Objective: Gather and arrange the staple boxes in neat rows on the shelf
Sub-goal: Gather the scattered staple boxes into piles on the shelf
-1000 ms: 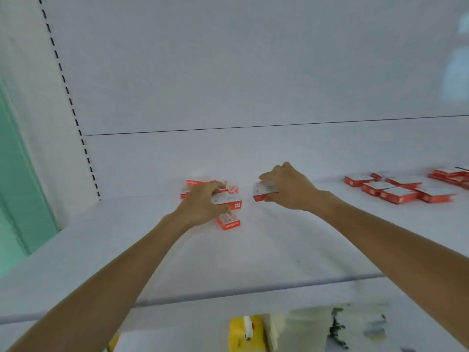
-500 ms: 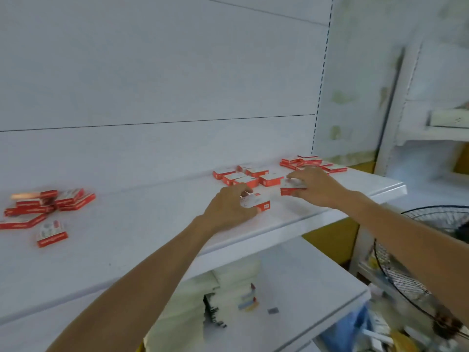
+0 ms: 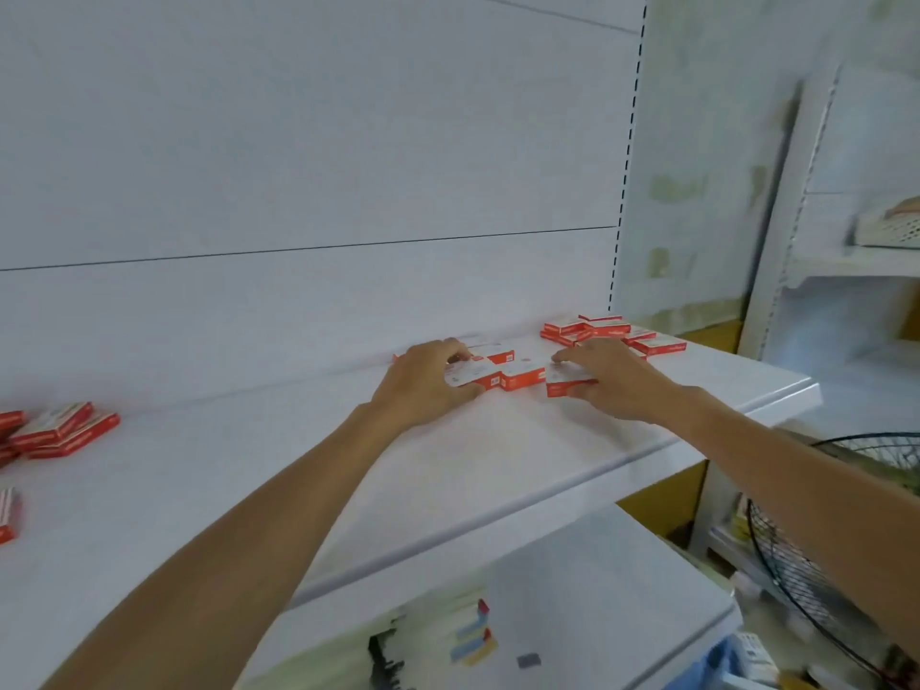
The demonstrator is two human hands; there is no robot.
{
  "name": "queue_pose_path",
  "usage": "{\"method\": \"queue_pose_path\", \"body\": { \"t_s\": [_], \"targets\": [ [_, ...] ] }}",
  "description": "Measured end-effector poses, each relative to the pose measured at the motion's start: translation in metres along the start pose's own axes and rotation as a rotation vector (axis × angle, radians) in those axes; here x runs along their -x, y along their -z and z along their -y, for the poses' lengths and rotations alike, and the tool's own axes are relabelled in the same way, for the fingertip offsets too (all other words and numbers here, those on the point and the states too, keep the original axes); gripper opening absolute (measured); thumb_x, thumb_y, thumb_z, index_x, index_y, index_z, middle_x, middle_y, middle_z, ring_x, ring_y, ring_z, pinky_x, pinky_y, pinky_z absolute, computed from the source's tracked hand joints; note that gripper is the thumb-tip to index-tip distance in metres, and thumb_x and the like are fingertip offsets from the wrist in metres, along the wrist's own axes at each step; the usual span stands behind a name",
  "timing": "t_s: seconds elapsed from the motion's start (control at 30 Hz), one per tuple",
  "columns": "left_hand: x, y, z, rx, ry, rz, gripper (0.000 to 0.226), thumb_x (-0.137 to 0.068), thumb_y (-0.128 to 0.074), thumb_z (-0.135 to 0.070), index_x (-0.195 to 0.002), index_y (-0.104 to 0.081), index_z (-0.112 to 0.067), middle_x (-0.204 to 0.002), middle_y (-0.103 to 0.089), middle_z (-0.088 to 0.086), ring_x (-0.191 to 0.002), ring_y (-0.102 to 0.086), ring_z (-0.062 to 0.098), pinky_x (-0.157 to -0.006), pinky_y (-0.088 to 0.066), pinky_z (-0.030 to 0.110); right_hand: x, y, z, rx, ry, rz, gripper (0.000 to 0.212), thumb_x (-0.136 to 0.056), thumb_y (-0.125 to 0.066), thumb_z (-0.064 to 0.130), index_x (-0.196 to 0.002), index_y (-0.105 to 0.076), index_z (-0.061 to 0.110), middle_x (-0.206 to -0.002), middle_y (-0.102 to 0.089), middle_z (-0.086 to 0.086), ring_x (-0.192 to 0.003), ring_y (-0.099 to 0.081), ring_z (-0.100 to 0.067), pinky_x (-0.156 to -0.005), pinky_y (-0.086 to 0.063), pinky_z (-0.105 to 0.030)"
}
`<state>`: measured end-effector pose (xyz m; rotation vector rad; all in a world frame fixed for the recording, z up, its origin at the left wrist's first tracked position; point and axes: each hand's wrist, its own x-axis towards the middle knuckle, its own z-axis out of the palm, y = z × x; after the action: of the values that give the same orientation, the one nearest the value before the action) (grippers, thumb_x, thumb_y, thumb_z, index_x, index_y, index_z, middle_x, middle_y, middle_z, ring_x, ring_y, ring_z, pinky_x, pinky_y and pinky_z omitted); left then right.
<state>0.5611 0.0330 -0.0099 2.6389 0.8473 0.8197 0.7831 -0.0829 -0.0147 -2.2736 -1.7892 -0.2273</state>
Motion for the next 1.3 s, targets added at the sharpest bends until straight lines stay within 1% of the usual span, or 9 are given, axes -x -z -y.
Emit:
{"method": "queue_pose_path", "body": {
  "t_s": [0.17, 0.3, 0.43, 0.53, 0.7, 0.83, 0.93, 1.07, 1.3],
  "targets": [
    [-0.013, -0.006, 0.018, -0.038, 0.035, 0.034, 0.043, -0.072, -0.072, -0.044, -0.108, -0.058, -0.026, -0.109, -0.063, -0.006, -0.094, -0.056, 0.014, -0.08, -0.046, 0.031, -0.032, -0.012, -0.001, -0.017, 0.087, 0.065, 0.049, -0.087, -0.061, 0.034, -0.134, -0.046, 0.026, -0.136, -0.049, -0.007, -0.13, -0.038, -0.028, -0.109, -0.029, -0.042],
    [-0.034, 0.004, 0.032, -0.026, 0.146, -0.013, 0.04, -0.074, -0.072, -0.037, -0.109, -0.059, -0.023, -0.11, -0.063, -0.004, -0.1, -0.058, 0.017, -0.085, -0.049, 0.036, -0.073, -0.011, 0.009, -0.065, 0.206, 0.064, 0.047, -0.084, -0.064, 0.028, -0.129, -0.052, 0.024, -0.125, -0.056, -0.007, -0.12, -0.046, -0.026, -0.103, -0.035, -0.037],
    [-0.052, 0.007, 0.038, -0.04, 0.221, -0.073, 0.042, -0.074, -0.073, -0.036, -0.11, -0.059, -0.021, -0.11, -0.063, -0.001, -0.097, -0.058, 0.017, -0.084, -0.05, 0.034, -0.104, 0.004, 0.019, -0.269, 0.324, 0.058, 0.037, -0.087, -0.061, 0.018, -0.123, -0.057, 0.02, -0.119, -0.058, -0.005, -0.102, -0.05, -0.015, -0.09, -0.036, -0.02],
    [-0.063, 0.002, 0.037, -0.033, 0.264, -0.125, 0.04, -0.075, -0.071, -0.034, -0.11, -0.059, -0.019, -0.11, -0.063, 0.0, -0.097, -0.057, 0.017, -0.084, -0.049, 0.033, -0.125, 0.012, 0.019, -0.378, 0.397, 0.005, 0.032, -0.086, -0.06, 0.014, -0.119, -0.06, 0.019, -0.113, -0.059, -0.001, -0.096, -0.048, -0.01, -0.083, -0.031, -0.016],
    [-0.068, -0.018, 0.034, -0.069, 0.309, -0.1, 0.04, -0.076, -0.072, -0.033, -0.11, -0.058, -0.018, -0.11, -0.063, -0.001, -0.097, -0.058, 0.018, -0.084, -0.05, 0.035, -0.146, -0.007, 0.013, -0.455, 0.404, -0.108, 0.028, -0.083, -0.065, 0.012, -0.111, -0.066, 0.012, -0.109, -0.06, -0.008, -0.099, -0.055, -0.02, -0.081, -0.032, -0.016],
    [-0.067, -0.029, 0.034, -0.094, 0.367, -0.002, 0.041, -0.081, -0.065, -0.029, -0.119, -0.054, -0.018, -0.12, -0.059, 0.002, -0.103, -0.055, 0.017, -0.087, -0.046, 0.029, -0.154, -0.026, 0.004, -0.343, 0.42, 0.136, 0.036, -0.078, -0.058, 0.001, -0.111, -0.06, 0.014, -0.117, -0.055, -0.007, -0.109, -0.051, -0.022, -0.082, -0.036, -0.022],
    [-0.065, -0.03, 0.032, -0.102, 0.383, -0.006, 0.042, -0.083, -0.063, -0.026, -0.122, -0.052, -0.018, -0.123, -0.057, 0.002, -0.107, -0.053, 0.018, -0.087, -0.043, 0.027, -0.157, -0.027, 0.005, -0.33, 0.415, 0.166, 0.033, -0.08, -0.059, 0.011, -0.112, -0.057, 0.015, -0.118, -0.053, -0.005, -0.109, -0.051, -0.022, -0.087, -0.043, -0.029],
    [-0.057, -0.024, 0.03, -0.108, 0.413, -0.05, 0.048, -0.081, -0.065, -0.028, -0.126, -0.048, -0.021, -0.126, -0.054, 0.002, -0.11, -0.052, 0.017, -0.091, -0.044, 0.029, -0.161, -0.025, 0.014, -0.227, 0.409, 0.072, 0.026, -0.084, -0.056, 0.03, -0.108, -0.06, 0.02, -0.12, -0.054, -0.003, -0.112, -0.05, -0.023, -0.096, -0.042, -0.042],
    [0.009, 0.015, 0.04, -0.19, 0.521, -0.14, 0.042, -0.084, -0.063, -0.031, -0.122, -0.052, -0.019, -0.121, -0.055, 0.0, -0.107, -0.052, 0.014, -0.092, -0.041, 0.026, -0.154, -0.024, 0.072, -0.334, 0.531, -0.152, 0.031, -0.086, -0.054, 0.02, -0.115, -0.058, 0.01, -0.111, -0.06, -0.009, -0.11, -0.046, -0.025, -0.09, -0.04, -0.035]
  ]
}}
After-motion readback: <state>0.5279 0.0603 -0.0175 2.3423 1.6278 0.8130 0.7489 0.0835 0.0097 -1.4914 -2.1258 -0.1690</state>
